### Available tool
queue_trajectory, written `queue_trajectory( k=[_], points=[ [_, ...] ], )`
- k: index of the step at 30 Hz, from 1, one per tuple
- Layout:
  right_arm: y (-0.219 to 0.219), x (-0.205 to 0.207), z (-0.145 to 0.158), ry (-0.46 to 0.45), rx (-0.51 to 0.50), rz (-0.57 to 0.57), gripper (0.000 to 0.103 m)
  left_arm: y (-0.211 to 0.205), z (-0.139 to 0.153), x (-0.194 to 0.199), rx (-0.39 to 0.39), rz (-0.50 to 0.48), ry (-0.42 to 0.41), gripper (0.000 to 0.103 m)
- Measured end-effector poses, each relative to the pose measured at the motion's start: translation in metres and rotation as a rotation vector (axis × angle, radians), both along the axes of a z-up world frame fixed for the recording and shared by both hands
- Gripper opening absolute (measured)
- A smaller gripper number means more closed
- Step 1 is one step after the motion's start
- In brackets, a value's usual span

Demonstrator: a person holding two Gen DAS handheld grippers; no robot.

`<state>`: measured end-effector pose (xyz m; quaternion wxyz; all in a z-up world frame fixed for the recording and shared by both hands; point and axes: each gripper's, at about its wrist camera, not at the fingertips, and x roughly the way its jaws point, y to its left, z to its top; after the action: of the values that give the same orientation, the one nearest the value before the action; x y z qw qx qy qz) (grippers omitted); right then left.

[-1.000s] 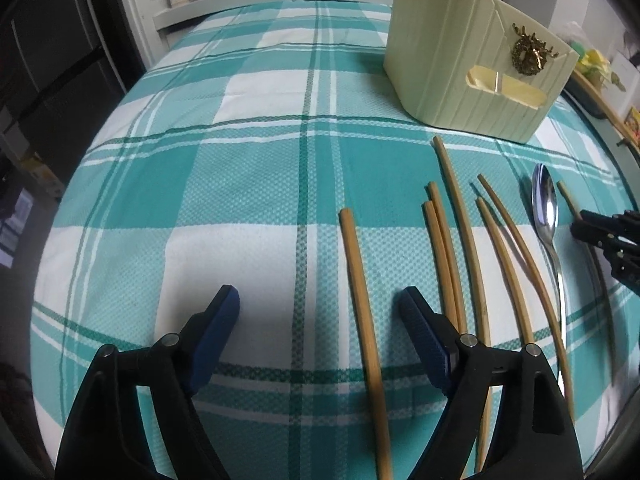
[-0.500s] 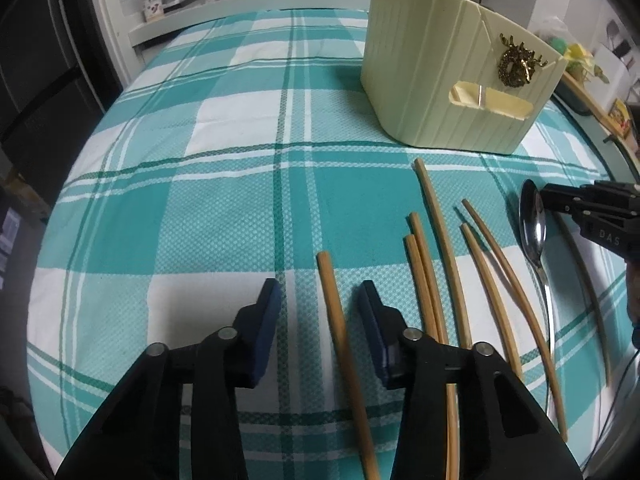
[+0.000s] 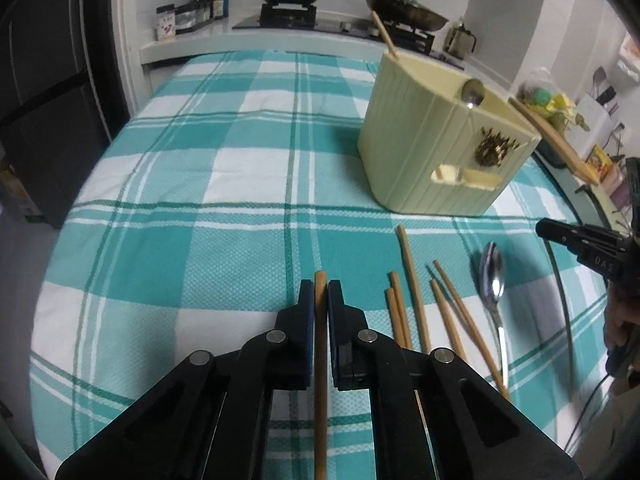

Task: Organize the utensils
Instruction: 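Carry the chopstick in the right tool into the holder while the left tool inserts its chopstick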

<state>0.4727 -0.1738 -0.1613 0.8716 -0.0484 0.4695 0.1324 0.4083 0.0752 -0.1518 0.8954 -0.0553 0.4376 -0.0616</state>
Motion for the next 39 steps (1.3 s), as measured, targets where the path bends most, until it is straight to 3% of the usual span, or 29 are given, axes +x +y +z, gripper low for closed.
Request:
queue_trajectory(
  k=[11,19,27,39],
  points=[
    [-0.021,-0.081,0.115,-0.193,0.152,0.020,0.007,0.010,0.108,-0.075,-0.079,-0.030,-0.222,0.005],
    [-0.027,-0.144,0.162,-0.299,0.197,0.027,0.007,0.008,0.146,-0.115,-0.106,-0.068,-0.314,0.005],
    [-0.021,-0.173,0.199,-0.407,0.192,0.048,0.007,0.001,0.165,-0.120,-0.122,-0.076,-0.354,0.005],
    [-0.008,-0.160,0.239,-0.529,0.169,0.059,0.007,-0.010,0.218,-0.098,-0.146,-0.098,-0.423,0.005]
  ],
)
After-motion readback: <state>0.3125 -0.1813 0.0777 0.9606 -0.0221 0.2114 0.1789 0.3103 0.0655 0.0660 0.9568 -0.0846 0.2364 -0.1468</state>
